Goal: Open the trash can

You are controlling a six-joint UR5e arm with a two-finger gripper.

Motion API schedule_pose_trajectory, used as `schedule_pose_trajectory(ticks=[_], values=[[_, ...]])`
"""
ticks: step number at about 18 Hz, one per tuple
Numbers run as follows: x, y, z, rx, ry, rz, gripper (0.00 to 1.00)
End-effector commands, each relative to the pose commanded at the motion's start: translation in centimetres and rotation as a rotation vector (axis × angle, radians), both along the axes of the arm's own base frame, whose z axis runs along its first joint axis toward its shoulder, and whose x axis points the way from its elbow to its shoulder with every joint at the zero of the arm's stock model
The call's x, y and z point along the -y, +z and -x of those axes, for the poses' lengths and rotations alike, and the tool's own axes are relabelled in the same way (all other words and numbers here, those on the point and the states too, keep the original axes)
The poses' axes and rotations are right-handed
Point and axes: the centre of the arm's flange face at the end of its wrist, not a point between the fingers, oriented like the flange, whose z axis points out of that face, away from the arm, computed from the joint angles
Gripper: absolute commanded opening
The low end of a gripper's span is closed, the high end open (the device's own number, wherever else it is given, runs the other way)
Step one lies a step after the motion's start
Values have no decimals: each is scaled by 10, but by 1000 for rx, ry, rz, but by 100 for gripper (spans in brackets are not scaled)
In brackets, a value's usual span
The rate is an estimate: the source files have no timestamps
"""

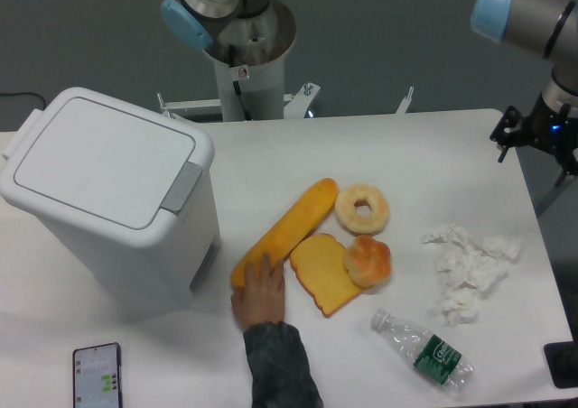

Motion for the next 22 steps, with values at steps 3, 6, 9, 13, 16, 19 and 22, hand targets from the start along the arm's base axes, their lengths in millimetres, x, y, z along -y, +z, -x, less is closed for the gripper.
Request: schedule_pose_trajectory(ticks=[3, 6, 9, 13, 16, 19, 22], values=[[-2, 1, -4, 6, -4, 4, 100], [-11, 3, -8, -1, -21, 6, 100], [-13, 2, -25, 20, -24, -23, 100], [-23, 28, -67, 30, 16, -130, 100], [-64, 45, -98, 34, 112, -157, 100], [-92, 69, -131, 26, 159, -167, 100], [-128, 79, -165, 49, 205, -183, 100]])
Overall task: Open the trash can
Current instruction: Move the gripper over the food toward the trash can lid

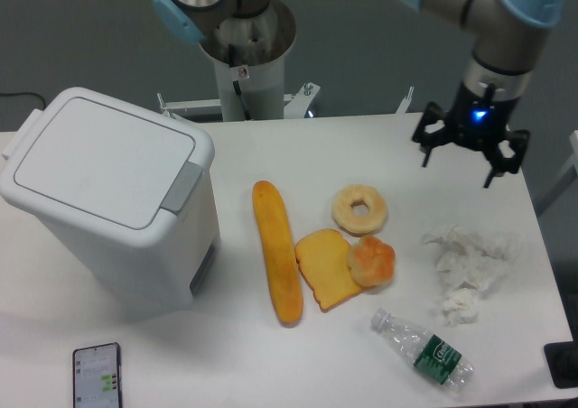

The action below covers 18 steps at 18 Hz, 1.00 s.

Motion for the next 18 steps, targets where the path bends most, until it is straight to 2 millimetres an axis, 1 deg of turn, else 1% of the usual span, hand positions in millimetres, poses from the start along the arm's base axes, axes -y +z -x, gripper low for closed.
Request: schedule_pose_trajectory(ticks=[2, 3, 4, 5, 6, 7, 8, 9, 10, 12, 15, 16, 18], values=[[-17, 11, -20, 4, 38, -17, 100], [-27, 16, -32, 5, 45, -28, 98], [-34, 22, -43, 8, 63, -40, 91], [-42, 27, -53, 27, 100, -61, 80], [-49, 31, -61, 59, 161, -91, 67], [-55, 32, -67, 88, 218, -110, 47], [-61, 33, -74, 101, 240, -116, 23], [-67, 33, -80, 103, 232, -117, 12], [-75, 34, -89, 106, 219, -118, 4], [-83, 43, -109, 102, 197, -129, 0], [-96, 55, -133, 177, 238, -196, 0], [-98, 61, -137, 206, 255, -223, 0], [-96, 73, -149, 210, 250, -249, 0]])
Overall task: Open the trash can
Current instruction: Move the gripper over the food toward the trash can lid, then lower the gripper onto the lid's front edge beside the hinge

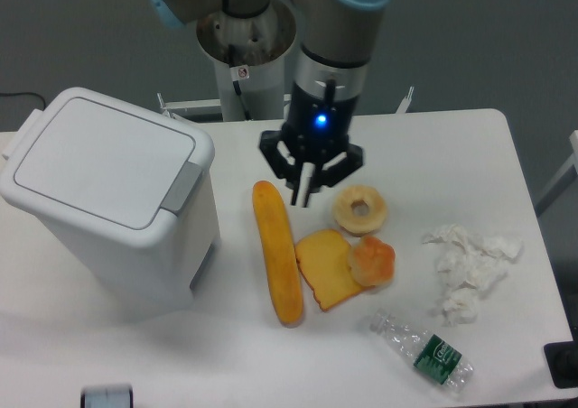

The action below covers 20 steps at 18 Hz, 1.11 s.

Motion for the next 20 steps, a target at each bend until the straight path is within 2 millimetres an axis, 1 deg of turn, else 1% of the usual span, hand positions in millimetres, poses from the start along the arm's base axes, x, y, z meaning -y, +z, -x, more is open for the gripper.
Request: schedule_pose_trajectory(ticks=[2, 4, 8, 10, 11, 13, 17, 20], values=[[-11, 5, -20, 1, -39, -15, 0], [-16, 10, -36, 6, -60, -27, 0], [-29, 6, -62, 29, -81, -21, 0], [-28, -1, -69, 37, -90, -10, 0], [-26, -2, -72, 38, -93, -9, 0], [-24, -9, -75, 47, -93, 1, 0], [-19, -8, -82, 45, -94, 3, 0], [-20, -10, -80, 46, -95, 6, 0]])
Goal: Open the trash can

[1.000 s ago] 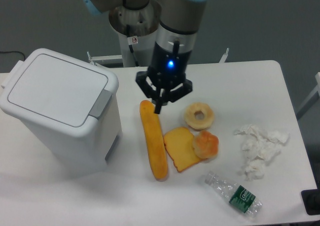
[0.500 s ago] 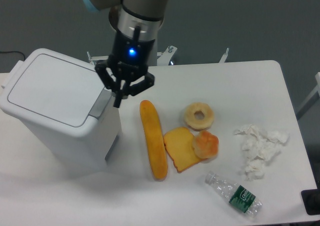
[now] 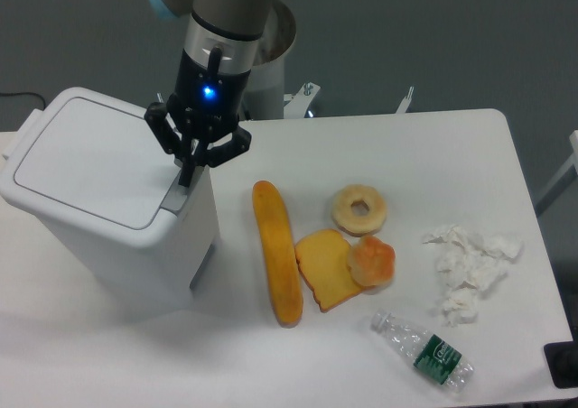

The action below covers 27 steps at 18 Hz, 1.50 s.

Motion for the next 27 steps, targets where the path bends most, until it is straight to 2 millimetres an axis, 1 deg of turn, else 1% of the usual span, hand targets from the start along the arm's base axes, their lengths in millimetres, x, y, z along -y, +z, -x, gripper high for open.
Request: schedule_pose_trajectory(ticks=[4, 12, 15, 18, 19, 20, 21, 22, 23, 24, 25, 26, 27], values=[[-4, -6, 4, 5, -4, 7, 0], [-9, -11, 9, 0, -4, 2, 0], [-8, -9, 9, -1, -1, 0, 0], [-5, 2, 15, -12, 10, -18, 1], [-5, 4, 16, -17, 7, -22, 7], [-5, 7, 17, -19, 8, -27, 17], [-5, 7, 18, -19, 10, -27, 23], [-2, 7, 22, -21, 16, -27, 27], [3, 7, 32, -21, 36, -27, 32], [9, 8, 42, -24, 54, -29, 38], [14, 9, 50, -27, 70, -29, 52], [19, 10, 58, -39, 85, -38, 71], [24, 12, 69, -52, 104, -49, 100]])
